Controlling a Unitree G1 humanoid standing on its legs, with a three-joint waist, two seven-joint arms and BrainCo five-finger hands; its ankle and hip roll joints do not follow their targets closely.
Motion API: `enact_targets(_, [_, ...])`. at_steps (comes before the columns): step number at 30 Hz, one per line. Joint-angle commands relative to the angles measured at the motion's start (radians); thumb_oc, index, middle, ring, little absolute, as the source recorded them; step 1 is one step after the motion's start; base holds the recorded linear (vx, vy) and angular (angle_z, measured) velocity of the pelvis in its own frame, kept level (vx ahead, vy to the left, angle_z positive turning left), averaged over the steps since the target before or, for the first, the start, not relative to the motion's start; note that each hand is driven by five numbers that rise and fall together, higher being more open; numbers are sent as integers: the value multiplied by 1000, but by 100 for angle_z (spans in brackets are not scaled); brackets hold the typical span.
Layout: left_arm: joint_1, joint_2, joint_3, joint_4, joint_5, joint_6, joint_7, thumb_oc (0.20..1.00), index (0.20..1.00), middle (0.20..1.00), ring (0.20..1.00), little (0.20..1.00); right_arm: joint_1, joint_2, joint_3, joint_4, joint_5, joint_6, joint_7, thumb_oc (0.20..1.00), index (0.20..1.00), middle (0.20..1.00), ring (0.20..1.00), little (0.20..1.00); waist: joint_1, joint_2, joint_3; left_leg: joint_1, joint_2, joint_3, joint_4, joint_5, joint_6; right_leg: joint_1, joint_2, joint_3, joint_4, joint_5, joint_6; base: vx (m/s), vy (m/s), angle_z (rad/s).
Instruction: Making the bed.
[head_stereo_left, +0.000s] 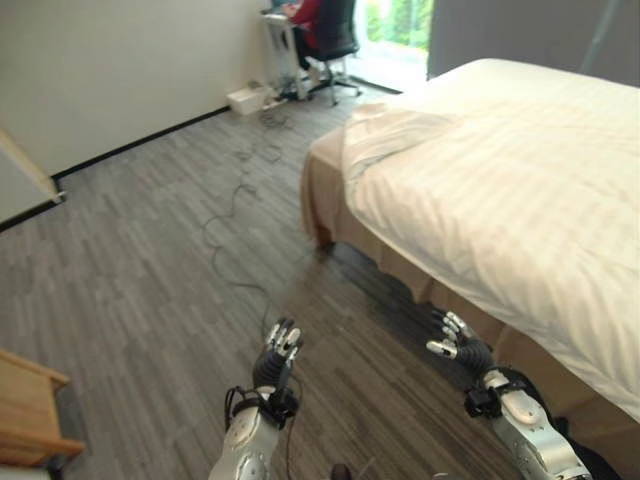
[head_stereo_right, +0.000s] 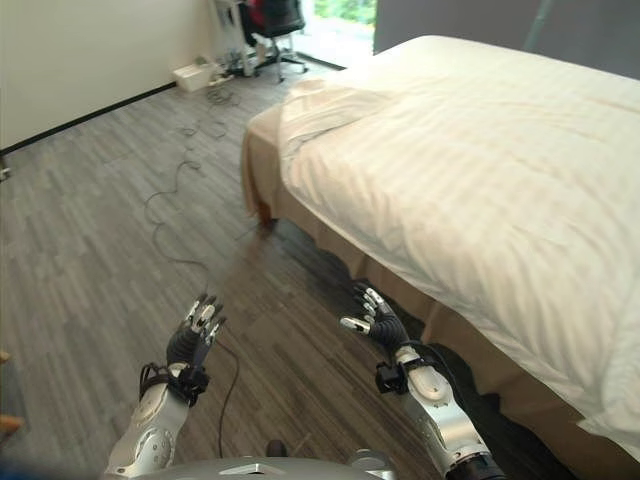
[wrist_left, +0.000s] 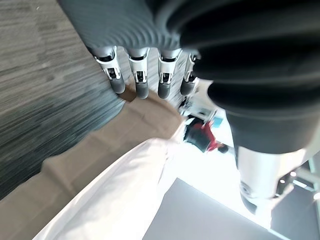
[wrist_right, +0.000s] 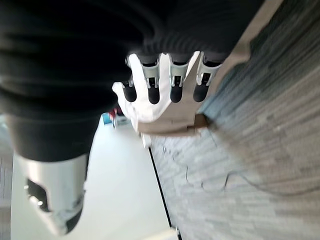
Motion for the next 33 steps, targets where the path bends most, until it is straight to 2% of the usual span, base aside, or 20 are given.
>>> enact_targets(1, [-74, 44, 15, -56, -35, -63, 3, 1000, 1000, 1000, 1000, 1000, -73, 48, 32, -39, 70, -42, 24, 1000, 1000, 1000, 1000, 1000, 3, -41, 27, 23, -38, -107, 44, -82, 21, -116, -22, 146, 115, 220, 40, -46, 27, 104])
enact_targets(2, [-85, 43, 4, -48, -44, -64, -7, 1000, 1000, 1000, 1000, 1000, -73, 43, 44, -47, 81, -43, 34, 1000, 1000, 1000, 1000, 1000, -16, -33, 31, 23, -35, -131, 42, -77, 20, -143, 44, 223, 125, 184, 27, -9, 44, 124])
enact_targets(3, [-94, 48, -7, -46, -23, -64, -14, 1000, 1000, 1000, 1000, 1000, -73, 32, 55, -54, 76, -40, 43, 1000, 1000, 1000, 1000, 1000, -25, -20, 31, 19, -29, -151, 32, -67, 14, -167, 100, 267, 112, 127, 16, 3, 54, 116])
enact_targets(5, [-108, 59, -18, -46, 18, -64, -23, 1000, 1000, 1000, 1000, 1000, -74, 15, 62, -60, 70, -39, 55, 1000, 1000, 1000, 1000, 1000, -30, -22, 32, 19, -36, -178, 25, -63, 9, -185, 149, 287, 65, 103, -4, 47, -11, 53])
enact_targets(7, [-122, 77, -31, -43, 51, -65, -23, 1000, 1000, 1000, 1000, 1000, -55, 1, 54, -58, 69, -44, 60, 1000, 1000, 1000, 1000, 1000, -39, -35, 34, 26, -44, -201, 26, -70, 3, -192, 183, 262, -9, 119, -24, 109, -101, 56])
enact_targets(9, [-128, 90, -33, -61, 63, -66, -31, 1000, 1000, 1000, 1000, 1000, -45, -1, 41, -62, 72, -43, 57, 1000, 1000, 1000, 1000, 1000, -41, -44, 32, 19, -49, -216, 53, -83, -3, -156, 168, 256, -47, 120, -15, 68, -115, 85])
enact_targets(10, [-125, 89, -37, -53, 59, -59, -46, 1000, 1000, 1000, 1000, 1000, -43, -4, 39, -41, 91, -38, 63, 1000, 1000, 1000, 1000, 1000, -41, -59, 25, 9, -43, -220, 74, -93, -17, -101, 186, 288, -118, 117, -36, 66, -163, 86])
enact_targets(12, [-138, 94, -37, -68, 44, -58, -53, 1000, 1000, 1000, 1000, 1000, -41, -12, 19, -44, 124, -45, 65, 1000, 1000, 1000, 1000, 1000, -35, -69, 26, -18, -33, -209, 124, -106, -38, -66, 177, 264, -169, 140, -40, 46, -167, 25])
enact_targets(13, [-148, 99, -42, -69, 34, -58, -59, 1000, 1000, 1000, 1000, 1000, -34, -20, 7, -42, 119, -48, 68, 1000, 1000, 1000, 1000, 1000, -36, -75, 31, -43, -12, -194, 146, -101, -54, -49, 169, 249, -190, 144, -41, -21, -63, 30])
enact_targets(14, [-164, 100, -52, -67, 33, -52, -67, 1000, 1000, 1000, 1000, 1000, -36, -34, -7, -33, 91, -47, 59, 1000, 1000, 1000, 1000, 1000, -43, -81, 33, -60, 26, -138, 161, -94, -67, -41, 149, 225, -199, 145, -35, -32, 1, 41])
enact_targets(15, [-170, 94, -57, -55, 34, -44, -70, 1000, 1000, 1000, 1000, 1000, -42, -45, -16, -25, 60, -44, 39, 1000, 1000, 1000, 1000, 1000, -46, -81, 40, -56, 42, -109, 174, -100, -69, -26, 142, 213, -205, 146, -33, -21, 32, 54])
enact_targets(17, [-174, 88, -61, -46, 32, -45, -66, 1000, 1000, 1000, 1000, 1000, -44, -46, -21, -28, 56, -43, 29, 1000, 1000, 1000, 1000, 1000, -46, -81, 42, -52, 44, -101, 180, -104, -70, -19, 140, 213, -211, 147, -33, 1, 24, 37])
enact_targets(18, [-170, 74, -66, -37, 12, -46, -57, 1000, 1000, 1000, 1000, 1000, -34, -32, -32, -43, 100, -47, 39, 1000, 1000, 1000, 1000, 1000, -59, -71, 28, -34, 42, -79, 159, -106, -62, -23, 144, 217, -210, 147, -33, 35, 38, 11])
enact_targets(23, [-145, 83, -72, -62, 12, -37, -61, 1000, 1000, 1000, 1000, 1000, -4, -21, -30, -30, 43, -40, 25, 1000, 1000, 1000, 1000, 1000, -65, -55, -4, 18, 25, -75, 69, -93, -49, -22, 144, 231, -210, 144, -31, 73, 61, 12])
enact_targets(30, [-109, 72, -36, -75, -33, -45, -39, 1000, 1000, 1000, 1000, 1000, -5, 8, -7, -40, 71, -33, 36, 1000, 1000, 1000, 1000, 1000, -43, -64, -14, 41, 2, -79, 44, -97, -25, -20, 129, 254, -199, 143, -15, 45, 66, -18])
enact_targets(33, [-151, 80, -48, -56, 18, -53, -14, 1000, 1000, 1000, 1000, 1000, -40, 20, 13, -27, 98, -34, 23, 1000, 1000, 1000, 1000, 1000, -37, -69, -13, 36, 0, -75, 54, -103, -24, -19, 115, 245, -193, 140, -7, 29, 61, 3])
